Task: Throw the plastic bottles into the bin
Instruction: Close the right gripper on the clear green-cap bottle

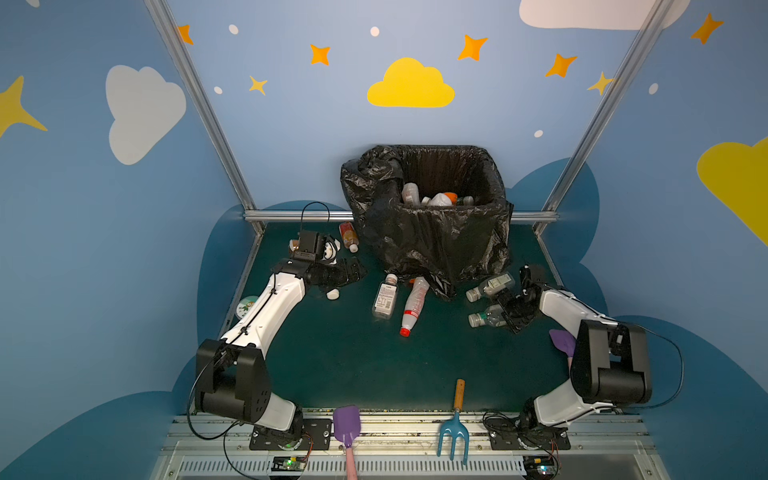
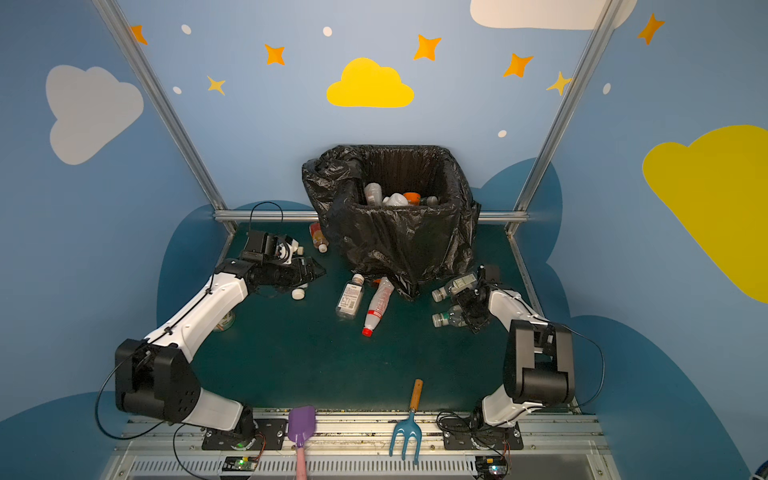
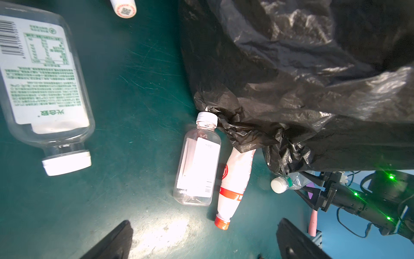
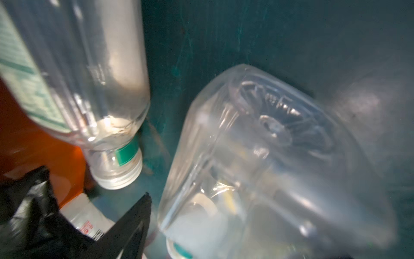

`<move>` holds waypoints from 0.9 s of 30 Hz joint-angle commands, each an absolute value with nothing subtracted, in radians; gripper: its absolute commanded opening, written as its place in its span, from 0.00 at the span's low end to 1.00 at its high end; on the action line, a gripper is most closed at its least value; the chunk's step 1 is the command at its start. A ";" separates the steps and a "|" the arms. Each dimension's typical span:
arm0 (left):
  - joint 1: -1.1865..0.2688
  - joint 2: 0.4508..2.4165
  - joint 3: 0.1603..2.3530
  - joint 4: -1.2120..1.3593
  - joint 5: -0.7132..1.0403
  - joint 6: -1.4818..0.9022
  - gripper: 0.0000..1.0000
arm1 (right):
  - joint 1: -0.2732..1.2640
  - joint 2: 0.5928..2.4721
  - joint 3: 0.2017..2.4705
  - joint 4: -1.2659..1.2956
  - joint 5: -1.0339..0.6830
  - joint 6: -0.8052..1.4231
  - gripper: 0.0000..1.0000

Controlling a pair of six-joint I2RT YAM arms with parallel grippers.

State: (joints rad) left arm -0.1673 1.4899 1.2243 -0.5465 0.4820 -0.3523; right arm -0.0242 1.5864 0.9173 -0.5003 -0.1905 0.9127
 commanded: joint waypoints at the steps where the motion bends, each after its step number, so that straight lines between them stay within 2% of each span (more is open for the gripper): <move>1: -0.156 1.473 1.236 -0.572 0.484 -0.339 1.00 | -0.019 1.616 0.947 -0.534 -0.179 0.880 0.82; 6: -0.148 1.475 1.236 -0.569 0.486 -0.351 1.00 | -0.026 1.639 0.962 -0.561 -0.195 0.852 0.62; 12: -0.147 1.485 1.233 -0.563 0.480 -0.374 1.00 | -0.032 1.539 0.947 -0.602 -0.179 0.814 0.51; 16: -0.146 1.504 1.232 -0.555 0.468 -0.404 1.00 | -0.035 1.399 0.929 -0.630 -0.154 0.781 0.50; 21: -0.146 1.518 1.232 -0.524 0.454 -0.457 1.00 | -0.032 1.120 0.882 -0.571 -0.099 0.738 0.51; 27: -0.146 1.524 1.267 -0.499 0.443 -0.481 1.00 | 0.000 0.818 0.962 -0.464 -0.005 0.581 0.51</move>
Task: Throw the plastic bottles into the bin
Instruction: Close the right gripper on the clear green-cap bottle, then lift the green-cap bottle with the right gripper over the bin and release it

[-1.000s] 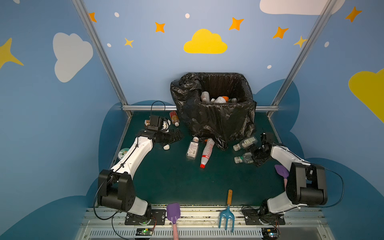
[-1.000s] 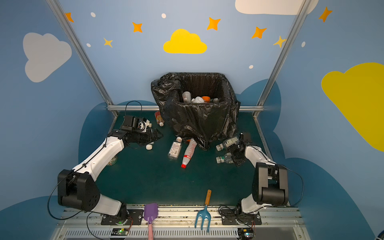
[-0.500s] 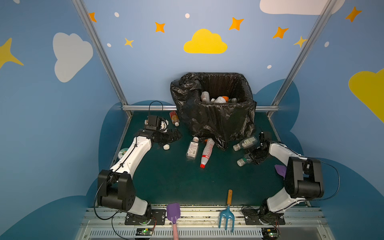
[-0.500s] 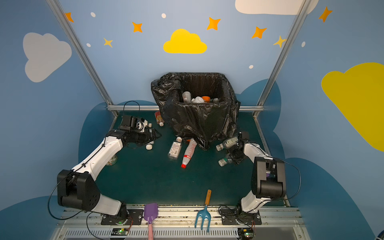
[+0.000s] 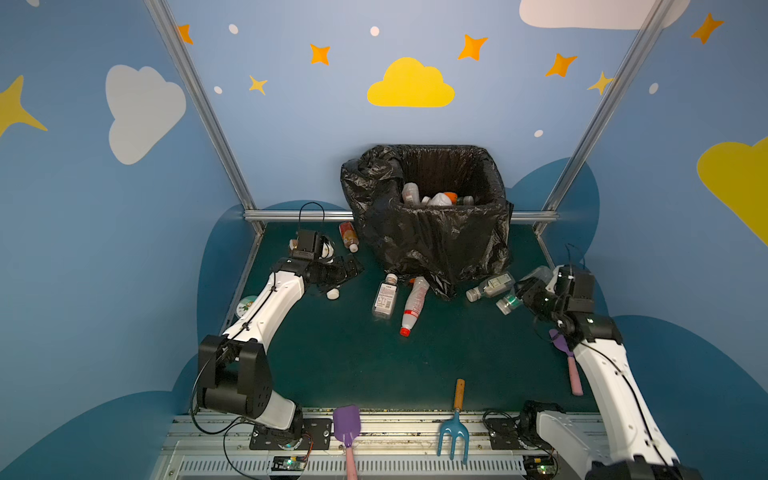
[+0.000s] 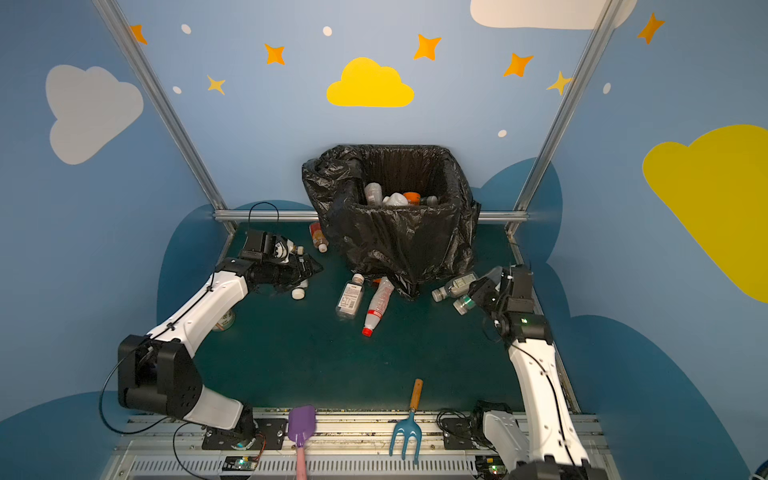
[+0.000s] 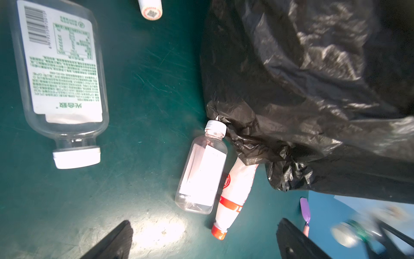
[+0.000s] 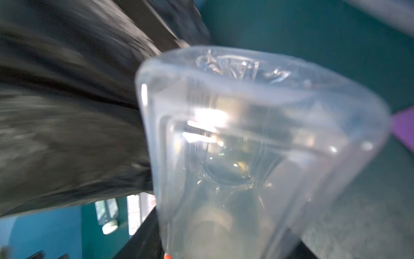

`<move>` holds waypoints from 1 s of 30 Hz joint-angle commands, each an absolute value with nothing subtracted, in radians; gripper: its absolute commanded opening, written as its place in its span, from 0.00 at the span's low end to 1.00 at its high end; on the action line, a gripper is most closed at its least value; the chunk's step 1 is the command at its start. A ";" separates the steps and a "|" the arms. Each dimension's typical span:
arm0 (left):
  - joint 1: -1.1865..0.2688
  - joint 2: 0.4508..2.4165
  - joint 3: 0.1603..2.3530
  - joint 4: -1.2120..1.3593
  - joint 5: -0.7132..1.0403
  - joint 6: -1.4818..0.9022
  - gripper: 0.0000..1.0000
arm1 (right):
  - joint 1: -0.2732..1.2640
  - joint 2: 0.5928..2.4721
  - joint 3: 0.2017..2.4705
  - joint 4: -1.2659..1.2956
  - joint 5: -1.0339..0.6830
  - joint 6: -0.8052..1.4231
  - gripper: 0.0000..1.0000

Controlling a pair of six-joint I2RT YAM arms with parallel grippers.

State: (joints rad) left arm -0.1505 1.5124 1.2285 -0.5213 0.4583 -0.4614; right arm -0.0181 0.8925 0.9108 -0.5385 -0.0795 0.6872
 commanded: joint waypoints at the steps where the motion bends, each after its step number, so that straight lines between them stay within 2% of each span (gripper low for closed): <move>1: -0.146 1.523 1.277 -0.497 0.443 -0.480 1.00 | 0.014 0.789 0.989 -0.438 0.019 0.551 0.50; 4: -0.146 1.519 1.305 -0.497 0.442 -0.475 1.00 | 0.068 0.764 1.081 -0.356 0.059 0.464 0.50; 6: -0.147 1.513 1.323 -0.500 0.427 -0.478 1.00 | 0.119 0.814 1.167 -0.302 0.062 0.408 0.49; 10: -0.146 1.513 1.368 -0.535 0.405 -0.474 1.00 | 0.249 1.100 1.469 -0.213 0.011 0.294 0.52; 12: -0.146 1.518 1.387 -0.555 0.397 -0.470 1.00 | 0.288 1.337 1.716 -0.264 -0.044 0.251 0.60; 15: -0.145 1.522 1.412 -0.597 0.380 -0.468 1.00 | 0.311 1.727 2.244 -0.511 -0.078 0.210 0.85; 17: -0.143 1.516 1.422 -0.634 0.362 -0.462 1.00 | 0.307 1.928 2.591 -0.699 -0.035 0.209 0.89; 19: -0.141 1.494 1.418 -0.665 0.335 -0.452 1.00 | 0.301 2.000 2.748 -0.792 0.050 0.246 0.90; 21: -0.137 1.468 1.401 -0.681 0.301 -0.445 1.00 | 0.290 1.953 2.698 -0.770 0.078 0.248 0.90; 22: -0.132 1.450 1.388 -0.684 0.285 -0.443 1.00 | 0.284 1.894 2.598 -0.716 0.077 0.247 0.90; 26: -0.109 1.398 1.348 -0.684 0.249 -0.432 1.00 | 0.257 1.553 2.033 -0.359 0.070 0.277 0.90; 30: -0.069 1.392 1.343 -0.692 0.229 -0.452 0.99 | 0.234 1.366 1.808 -0.352 0.083 0.282 0.89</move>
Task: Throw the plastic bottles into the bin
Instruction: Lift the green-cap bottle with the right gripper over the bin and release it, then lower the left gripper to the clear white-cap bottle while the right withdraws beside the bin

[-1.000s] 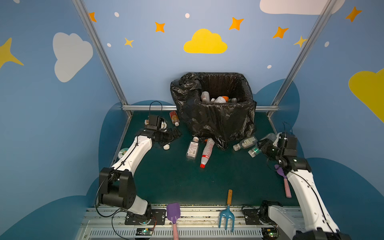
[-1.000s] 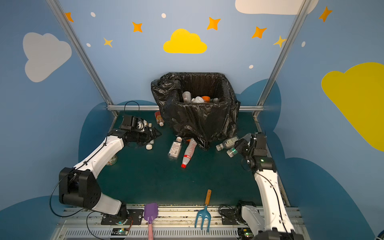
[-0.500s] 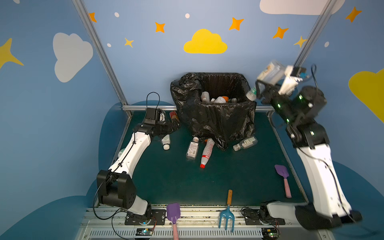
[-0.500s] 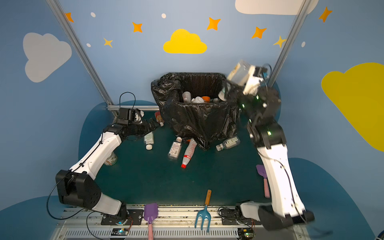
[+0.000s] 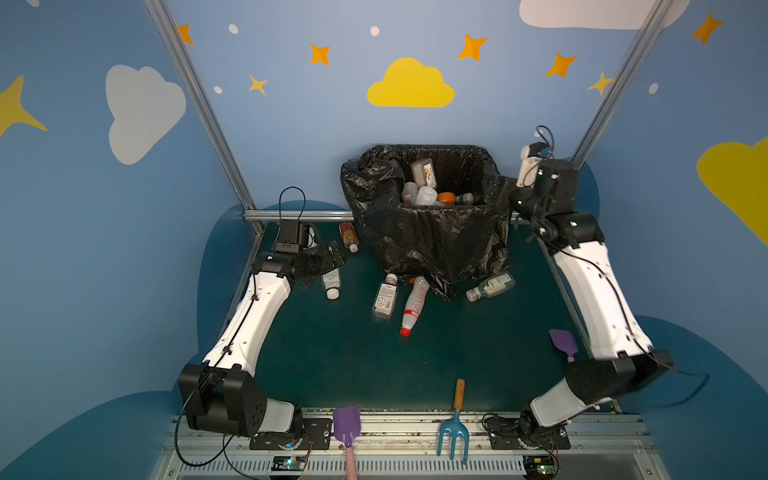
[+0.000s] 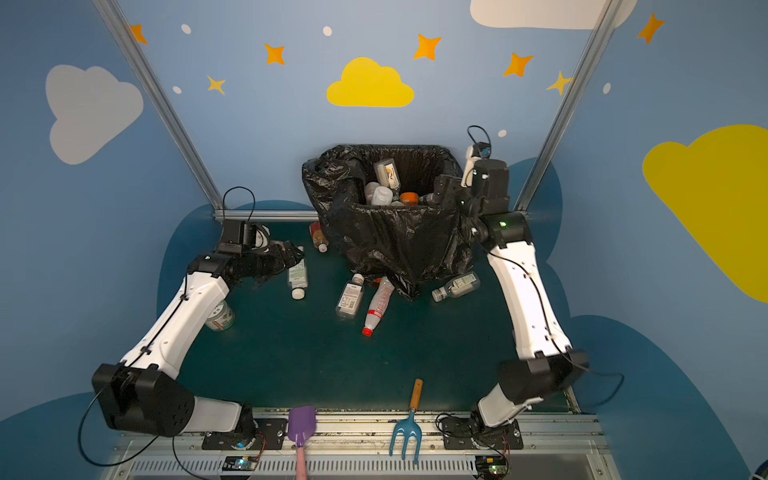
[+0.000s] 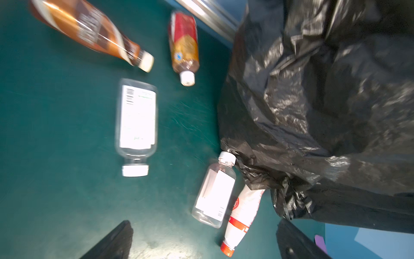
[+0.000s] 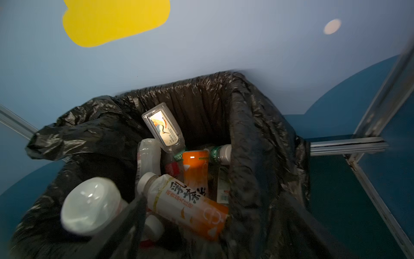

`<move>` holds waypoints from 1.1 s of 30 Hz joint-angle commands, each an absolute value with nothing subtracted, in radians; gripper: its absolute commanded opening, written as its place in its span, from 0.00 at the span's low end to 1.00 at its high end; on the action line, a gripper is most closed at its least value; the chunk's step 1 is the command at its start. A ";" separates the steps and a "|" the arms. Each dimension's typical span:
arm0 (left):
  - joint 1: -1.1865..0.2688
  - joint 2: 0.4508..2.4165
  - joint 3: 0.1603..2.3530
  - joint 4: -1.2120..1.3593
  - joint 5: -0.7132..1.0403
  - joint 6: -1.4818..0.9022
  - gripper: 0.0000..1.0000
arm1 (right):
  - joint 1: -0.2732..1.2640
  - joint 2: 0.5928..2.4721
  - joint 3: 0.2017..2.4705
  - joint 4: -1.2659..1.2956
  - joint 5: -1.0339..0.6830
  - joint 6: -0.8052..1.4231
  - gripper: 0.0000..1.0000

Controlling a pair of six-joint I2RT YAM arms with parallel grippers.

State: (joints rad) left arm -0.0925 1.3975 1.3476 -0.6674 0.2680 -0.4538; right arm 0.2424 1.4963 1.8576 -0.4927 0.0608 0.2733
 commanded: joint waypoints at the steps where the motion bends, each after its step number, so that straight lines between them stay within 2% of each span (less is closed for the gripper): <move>1: -0.055 1.400 1.351 -0.703 0.228 -0.459 0.98 | 0.230 1.336 1.774 -0.377 0.081 0.278 0.89; 13: 0.070 1.609 1.541 -0.815 0.254 -0.474 0.95 | 0.198 1.065 1.436 -0.557 0.084 0.278 0.82; 20: 0.062 1.841 1.709 -0.905 0.256 -0.451 0.94 | 0.191 1.056 1.374 -0.593 0.020 0.319 0.82; 25: 0.040 1.933 1.736 -0.867 0.234 -0.450 0.86 | 0.185 1.078 1.392 -0.633 0.003 0.320 0.83; 33: -0.018 2.099 1.881 -0.940 0.159 -0.408 0.87 | 0.173 1.097 1.393 -0.644 -0.006 0.328 0.84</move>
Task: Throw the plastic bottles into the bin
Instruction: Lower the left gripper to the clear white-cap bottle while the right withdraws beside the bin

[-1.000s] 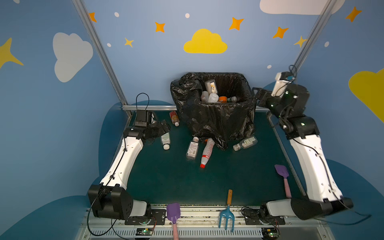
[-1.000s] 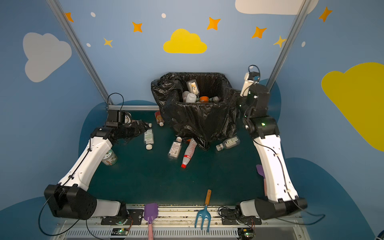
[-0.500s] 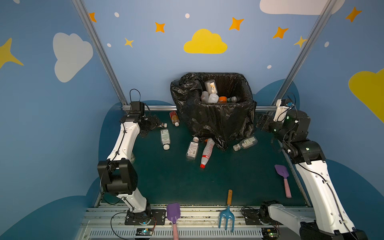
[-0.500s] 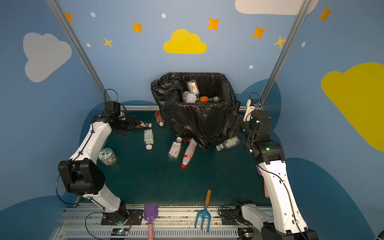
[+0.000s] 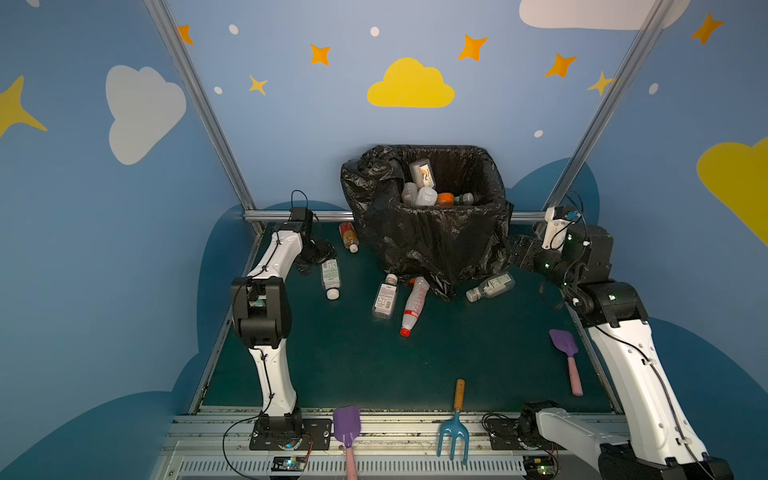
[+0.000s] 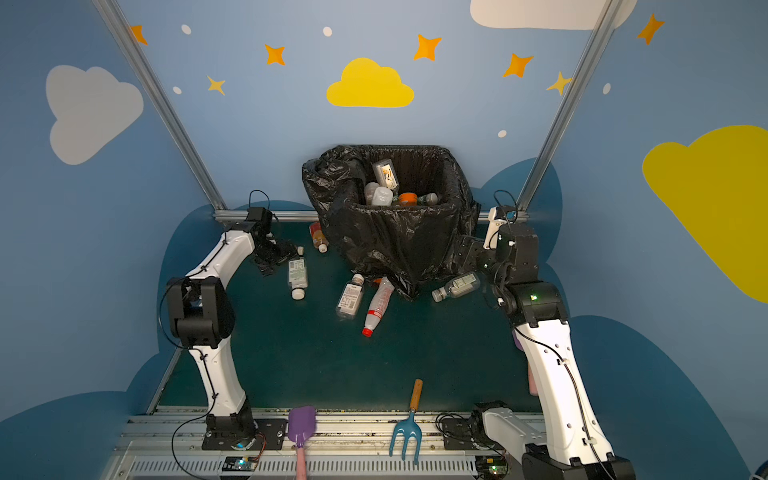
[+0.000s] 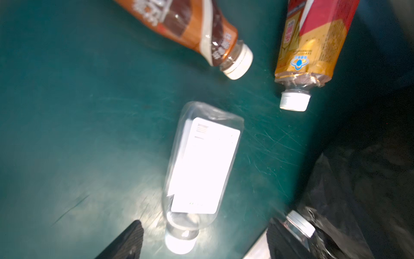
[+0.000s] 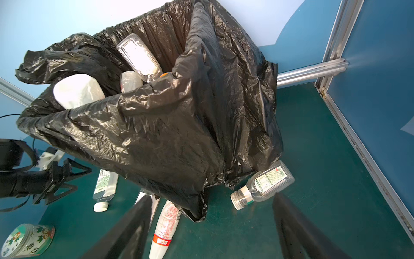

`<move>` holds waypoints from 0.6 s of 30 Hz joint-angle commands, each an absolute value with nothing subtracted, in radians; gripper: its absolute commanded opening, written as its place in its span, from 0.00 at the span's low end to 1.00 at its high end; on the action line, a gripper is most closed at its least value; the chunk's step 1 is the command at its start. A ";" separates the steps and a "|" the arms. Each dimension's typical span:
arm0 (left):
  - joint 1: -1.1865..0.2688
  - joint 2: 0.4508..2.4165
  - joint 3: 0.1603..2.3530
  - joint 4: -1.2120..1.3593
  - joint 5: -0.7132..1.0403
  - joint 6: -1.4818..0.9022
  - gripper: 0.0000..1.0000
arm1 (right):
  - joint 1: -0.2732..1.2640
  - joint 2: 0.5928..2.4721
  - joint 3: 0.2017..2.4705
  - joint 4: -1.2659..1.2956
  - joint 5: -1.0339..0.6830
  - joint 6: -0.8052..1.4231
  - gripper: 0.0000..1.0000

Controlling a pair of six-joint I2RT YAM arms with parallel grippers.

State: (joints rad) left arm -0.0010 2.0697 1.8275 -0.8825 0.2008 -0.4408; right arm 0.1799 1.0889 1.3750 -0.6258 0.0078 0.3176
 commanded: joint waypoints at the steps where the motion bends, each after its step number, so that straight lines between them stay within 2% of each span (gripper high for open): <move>1: -0.023 2.122 1.900 -0.952 0.155 -0.405 0.86 | 0.171 1.101 1.393 -0.645 -0.008 0.330 0.83; 18: -0.046 2.223 1.957 -0.998 0.090 -0.345 0.85 | 0.143 1.106 1.383 -0.644 -0.014 0.344 0.84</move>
State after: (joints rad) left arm -0.0444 2.2101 1.9354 -0.9775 0.1024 -0.3729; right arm 0.1509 1.1114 1.3750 -0.6449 -0.0090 0.3363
